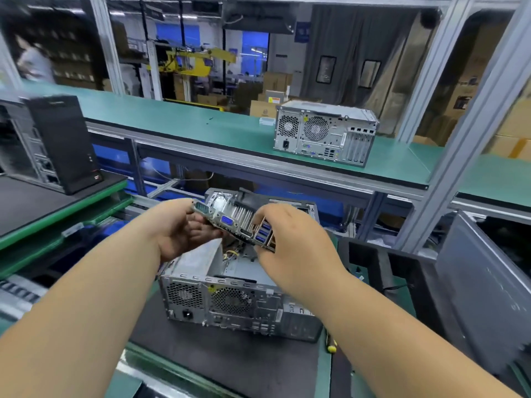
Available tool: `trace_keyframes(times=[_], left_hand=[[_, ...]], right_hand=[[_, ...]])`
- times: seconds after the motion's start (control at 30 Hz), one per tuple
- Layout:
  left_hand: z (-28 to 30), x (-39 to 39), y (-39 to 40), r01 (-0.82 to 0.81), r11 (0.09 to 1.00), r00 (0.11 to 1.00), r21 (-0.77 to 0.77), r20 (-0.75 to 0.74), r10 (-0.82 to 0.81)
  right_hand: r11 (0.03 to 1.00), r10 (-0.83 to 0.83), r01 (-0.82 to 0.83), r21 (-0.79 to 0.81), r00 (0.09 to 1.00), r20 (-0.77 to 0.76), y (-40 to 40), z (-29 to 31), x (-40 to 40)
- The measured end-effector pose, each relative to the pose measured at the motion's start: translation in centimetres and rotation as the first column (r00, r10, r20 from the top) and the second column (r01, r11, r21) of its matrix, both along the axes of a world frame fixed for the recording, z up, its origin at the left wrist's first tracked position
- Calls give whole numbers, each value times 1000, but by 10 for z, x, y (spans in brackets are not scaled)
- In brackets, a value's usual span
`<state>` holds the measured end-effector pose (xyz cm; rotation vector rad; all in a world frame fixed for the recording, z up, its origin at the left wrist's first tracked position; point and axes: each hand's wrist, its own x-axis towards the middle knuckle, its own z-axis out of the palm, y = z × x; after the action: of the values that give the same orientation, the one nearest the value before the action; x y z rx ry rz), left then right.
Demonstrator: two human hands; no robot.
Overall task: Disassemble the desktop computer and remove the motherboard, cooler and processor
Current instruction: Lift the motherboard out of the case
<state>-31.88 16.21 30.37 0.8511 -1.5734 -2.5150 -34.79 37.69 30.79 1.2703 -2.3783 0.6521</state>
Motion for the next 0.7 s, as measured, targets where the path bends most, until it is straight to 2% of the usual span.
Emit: trace_keyframes(times=[0.17, 0.4, 0.53, 0.7], left_hand=[[10, 25, -1, 16, 998, 997, -56, -79, -20], [-20, 51, 0, 8, 999, 987, 46, -160, -1], [-42, 66, 10, 27, 992, 961, 127, -276, 9], [-48, 86, 42, -9, 998, 937, 69, -347, 32]], right_hand=[[999, 44, -42, 33, 997, -60, -1, 2, 12], [988, 36, -25, 151, 997, -70, 5, -8, 41], [980, 11, 10, 197, 994, -105, 15, -16, 60], [986, -9, 11, 165, 1000, -14, 47, -37, 83]])
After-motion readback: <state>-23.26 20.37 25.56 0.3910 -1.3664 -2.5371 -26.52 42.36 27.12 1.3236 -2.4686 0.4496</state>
